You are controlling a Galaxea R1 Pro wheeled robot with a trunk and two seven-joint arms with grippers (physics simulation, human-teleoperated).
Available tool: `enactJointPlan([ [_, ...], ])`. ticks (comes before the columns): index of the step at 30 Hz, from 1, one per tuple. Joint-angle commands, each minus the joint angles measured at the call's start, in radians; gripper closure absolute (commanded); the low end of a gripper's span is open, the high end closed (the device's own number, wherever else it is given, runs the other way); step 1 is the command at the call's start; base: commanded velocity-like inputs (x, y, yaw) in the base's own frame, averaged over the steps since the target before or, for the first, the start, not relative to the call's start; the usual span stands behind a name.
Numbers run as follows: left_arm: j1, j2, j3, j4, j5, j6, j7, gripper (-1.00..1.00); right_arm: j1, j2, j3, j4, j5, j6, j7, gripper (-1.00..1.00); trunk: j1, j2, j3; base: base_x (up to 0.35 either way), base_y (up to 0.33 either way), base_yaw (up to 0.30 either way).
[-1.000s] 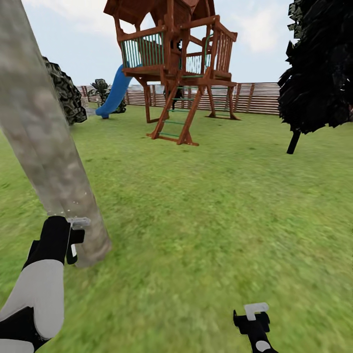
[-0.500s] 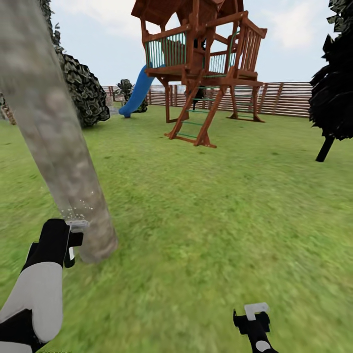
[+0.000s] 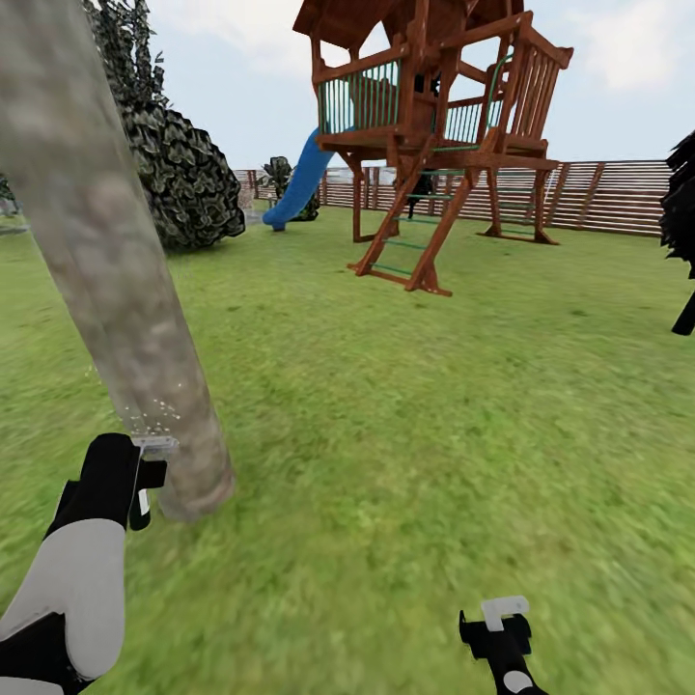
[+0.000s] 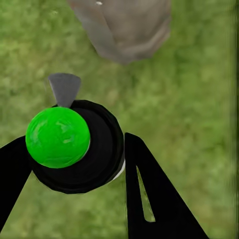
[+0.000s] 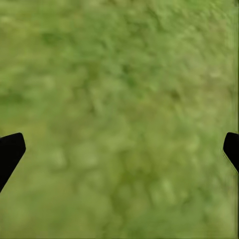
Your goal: In the garden, pick up the pesticide atomizer on the floor and spray pesticide onto both trees until each tree trunk is fully covered.
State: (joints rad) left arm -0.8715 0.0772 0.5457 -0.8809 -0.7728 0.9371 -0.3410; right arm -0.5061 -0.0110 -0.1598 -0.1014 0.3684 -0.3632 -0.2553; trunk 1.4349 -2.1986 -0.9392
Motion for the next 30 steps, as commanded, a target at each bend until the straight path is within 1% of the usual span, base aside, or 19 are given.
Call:
enactJointPlan([
  [1, -0.001, 0.0, 0.003, -0.001, -0.011, 0.002, -0.01, 1.0, -0.001, 0.0, -0.008, 0.002, 0.01, -0.003, -0.002, -1.0, 0.0, 0.0, -0.001, 0.237, -0.185, 0.001],
  [9, -0.001, -0.001, 0.001, -0.001, -0.011, 0.002, -0.01, 1.0, -0.001, 0.0, -0.007, 0.002, 0.01, -0.003, -0.002, -1.0, 0.0, 0.0, -0.001, 0.19, -0.215, 0.029],
  [17, 0.0, 0.005, 0.005, -0.001, -0.014, 0.002, -0.01, 1.0, -0.001, 0.0, -0.007, 0.002, 0.01, -0.003, -0.002, -1.0, 0.0, 0.0, -0.001, 0.14, -0.245, 0.259],
  [18, 0.006, 0.006, 0.005, 0.0, -0.014, 0.001, -0.01, 1.0, -0.001, 0.0, -0.007, 0.002, 0.01, -0.003, -0.002, -1.0, 0.0, 0.0, -0.001, 0.139, -0.245, 0.277],
  [21, 0.051, 0.007, 0.002, 0.0, -0.012, -0.001, -0.01, 1.0, -0.002, 0.001, -0.007, 0.002, 0.01, -0.003, -0.002, -1.0, 0.0, 0.0, -0.001, 0.14, -0.245, 0.278],
  [23, 0.07, 0.002, 0.002, 0.0, -0.008, -0.002, -0.01, 1.0, -0.001, 0.001, -0.007, 0.002, 0.01, -0.004, -0.002, -1.0, 0.0, 0.0, -0.001, 0.141, -0.246, 0.278],
  [24, 0.086, -0.001, 0.005, 0.0, -0.004, -0.011, -0.01, 1.0, -0.001, 0.002, -0.006, 0.002, 0.01, -0.005, -0.002, -1.0, 0.0, 0.0, -0.001, 0.139, -0.248, 0.278],
  [27, 0.115, 0.0, 0.015, 0.001, -0.001, -0.082, -0.01, 1.0, -0.001, 0.002, -0.006, 0.003, 0.01, -0.004, -0.002, -1.0, 0.0, 0.0, -0.001, 0.137, -0.25, 0.278],
  [28, 0.14, 0.002, 0.05, 0.013, -0.001, -0.131, -0.01, 1.0, -0.001, 0.002, -0.006, 0.003, 0.01, -0.005, -0.002, -1.0, 0.0, 0.0, -0.001, 0.139, -0.251, 0.271],
  [30, 0.148, 0.003, 0.086, 0.04, -0.001, -0.217, -0.01, 1.0, -0.001, 0.002, -0.007, 0.003, 0.01, -0.005, -0.002, -1.0, 0.0, 0.0, -0.001, 0.15, -0.251, 0.133],
])
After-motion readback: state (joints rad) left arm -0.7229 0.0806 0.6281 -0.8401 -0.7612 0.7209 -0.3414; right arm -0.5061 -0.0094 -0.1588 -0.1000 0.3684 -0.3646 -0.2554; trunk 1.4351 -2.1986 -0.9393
